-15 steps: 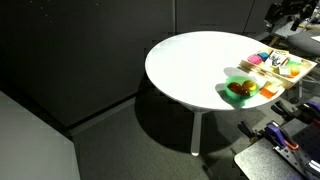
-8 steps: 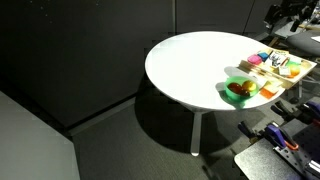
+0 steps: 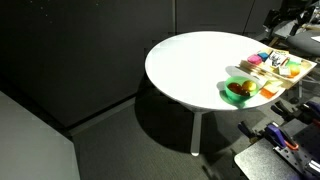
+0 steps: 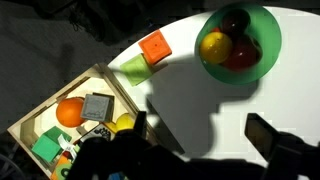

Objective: Put the light green block inside the bowl

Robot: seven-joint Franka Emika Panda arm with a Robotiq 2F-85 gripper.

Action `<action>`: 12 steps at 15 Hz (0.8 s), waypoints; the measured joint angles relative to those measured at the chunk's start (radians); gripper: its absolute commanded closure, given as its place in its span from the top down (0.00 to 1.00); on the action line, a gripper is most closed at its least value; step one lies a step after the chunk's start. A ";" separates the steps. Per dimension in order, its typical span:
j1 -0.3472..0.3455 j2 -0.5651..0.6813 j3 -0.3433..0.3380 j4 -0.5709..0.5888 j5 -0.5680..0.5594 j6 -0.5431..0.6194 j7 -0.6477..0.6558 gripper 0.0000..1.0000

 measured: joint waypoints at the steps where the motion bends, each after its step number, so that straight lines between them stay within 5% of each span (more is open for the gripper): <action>1: -0.002 0.018 -0.006 0.001 0.000 0.015 0.000 1.00; 12: -0.006 0.279 -0.050 0.071 -0.047 0.170 0.003 1.00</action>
